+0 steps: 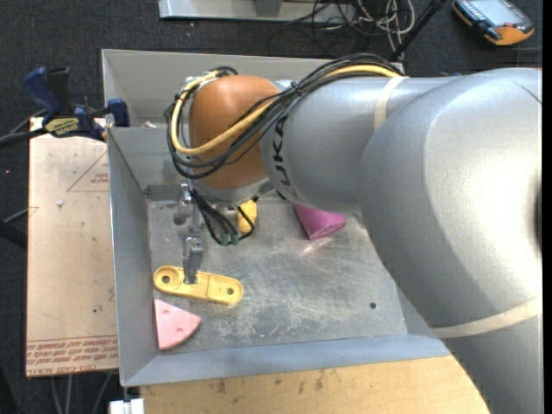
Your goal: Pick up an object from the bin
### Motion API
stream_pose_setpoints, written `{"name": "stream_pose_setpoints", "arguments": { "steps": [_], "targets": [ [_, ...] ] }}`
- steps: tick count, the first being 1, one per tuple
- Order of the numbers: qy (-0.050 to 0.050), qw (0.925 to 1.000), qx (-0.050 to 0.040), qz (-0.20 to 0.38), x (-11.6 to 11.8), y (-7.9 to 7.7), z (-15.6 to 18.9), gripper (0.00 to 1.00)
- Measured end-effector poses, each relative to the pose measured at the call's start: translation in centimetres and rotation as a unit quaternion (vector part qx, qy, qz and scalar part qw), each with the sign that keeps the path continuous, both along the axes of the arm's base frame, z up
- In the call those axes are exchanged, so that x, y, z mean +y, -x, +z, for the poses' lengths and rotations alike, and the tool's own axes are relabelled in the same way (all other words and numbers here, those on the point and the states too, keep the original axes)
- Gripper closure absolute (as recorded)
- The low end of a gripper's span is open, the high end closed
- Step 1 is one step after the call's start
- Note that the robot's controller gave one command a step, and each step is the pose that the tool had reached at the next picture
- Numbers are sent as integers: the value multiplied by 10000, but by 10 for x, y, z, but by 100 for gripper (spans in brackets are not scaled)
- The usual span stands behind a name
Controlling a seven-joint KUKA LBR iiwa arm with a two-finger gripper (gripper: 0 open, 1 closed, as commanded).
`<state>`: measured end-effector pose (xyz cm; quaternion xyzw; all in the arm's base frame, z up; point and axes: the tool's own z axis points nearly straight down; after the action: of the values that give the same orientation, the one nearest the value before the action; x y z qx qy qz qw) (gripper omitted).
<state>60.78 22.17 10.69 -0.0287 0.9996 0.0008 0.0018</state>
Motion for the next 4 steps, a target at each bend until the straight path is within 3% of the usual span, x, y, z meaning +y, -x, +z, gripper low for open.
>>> {"name": "stream_pose_setpoints", "arguments": {
  "steps": [1,2,4],
  "targets": [
    [-4,9988,-17,491,6,21,-33,0],
    [-21,9952,-56,980,3,29,-31,100],
    [-23,9951,-56,982,3,29,-30,100]
  ]
}}
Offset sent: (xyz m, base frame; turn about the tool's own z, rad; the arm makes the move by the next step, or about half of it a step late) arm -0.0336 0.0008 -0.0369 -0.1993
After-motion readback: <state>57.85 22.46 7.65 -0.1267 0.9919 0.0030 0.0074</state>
